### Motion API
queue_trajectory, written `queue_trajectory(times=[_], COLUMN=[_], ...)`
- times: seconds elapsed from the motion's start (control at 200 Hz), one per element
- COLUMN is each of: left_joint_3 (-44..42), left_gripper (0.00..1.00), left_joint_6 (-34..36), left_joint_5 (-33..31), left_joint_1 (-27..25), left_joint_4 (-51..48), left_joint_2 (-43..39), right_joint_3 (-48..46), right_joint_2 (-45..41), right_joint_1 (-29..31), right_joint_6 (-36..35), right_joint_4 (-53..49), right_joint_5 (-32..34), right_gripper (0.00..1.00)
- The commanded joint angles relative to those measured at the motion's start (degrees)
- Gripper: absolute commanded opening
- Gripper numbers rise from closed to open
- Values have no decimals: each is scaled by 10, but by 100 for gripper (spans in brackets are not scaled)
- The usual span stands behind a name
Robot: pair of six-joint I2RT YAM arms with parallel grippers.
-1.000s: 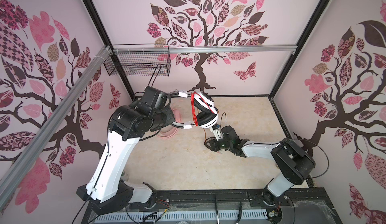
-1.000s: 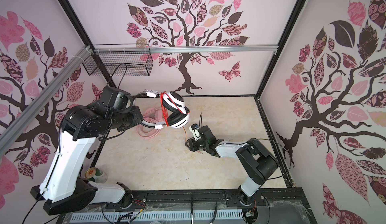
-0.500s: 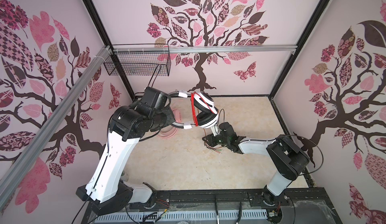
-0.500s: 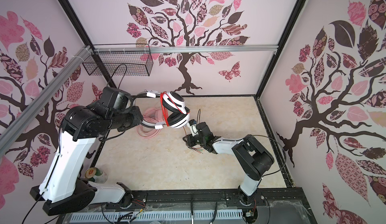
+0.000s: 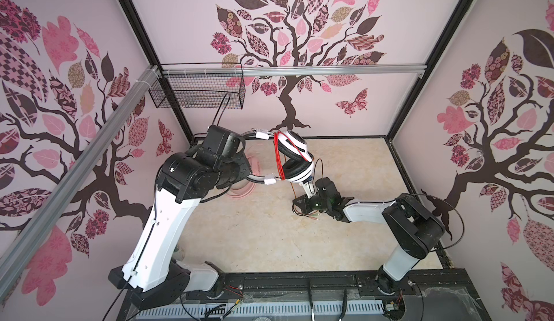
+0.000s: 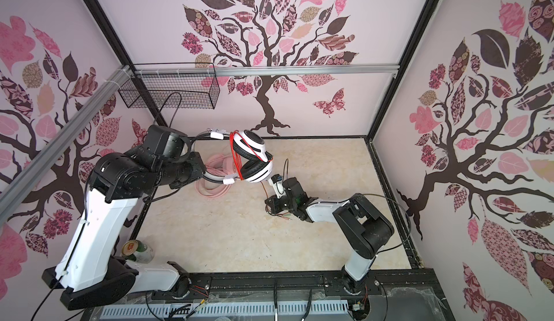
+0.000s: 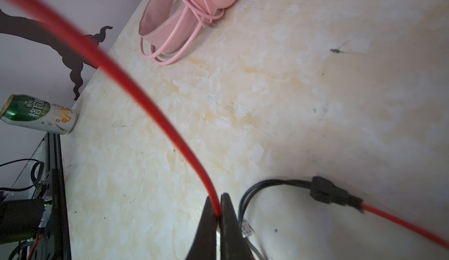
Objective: Wrap the headphones
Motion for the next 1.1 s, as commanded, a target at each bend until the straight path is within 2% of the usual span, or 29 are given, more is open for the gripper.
queue_trajectory(times=[0.0, 0.24, 0.34, 0.495, 0.66, 0.895, 1.095], left_joint_3=[-4, -36, -44, -92, -134, -167, -166], left_gripper=[0, 0, 0, 0, 0, 0, 0], left_joint_6=[-17, -24, -25, -27, -26, -22, -30], left_joint_5=[0, -43, -46, -58, -59, -35, -20], left_joint_1=[2, 3, 4, 9, 27, 85, 88], left_joint_4=[49, 58, 64, 82, 115, 143, 173], left_joint_2=[-10, 5, 17, 14, 3, 34, 69], right_joint_3=[-25, -63, -80, -83, -61, 21, 67], right_joint_2=[-57, -201, -264, -372, -474, -503, -487], right_joint_1=[1, 77, 96, 114, 135, 158, 185], right_joint_6=[-22, -85, -90, -135, -162, -202, -220], right_joint_4=[-45, -188, -228, -313, -395, -518, -568], right_joint_5=[4, 108, 96, 25, 21, 27, 38], right_gripper=[0, 0, 0, 0, 0, 0, 0])
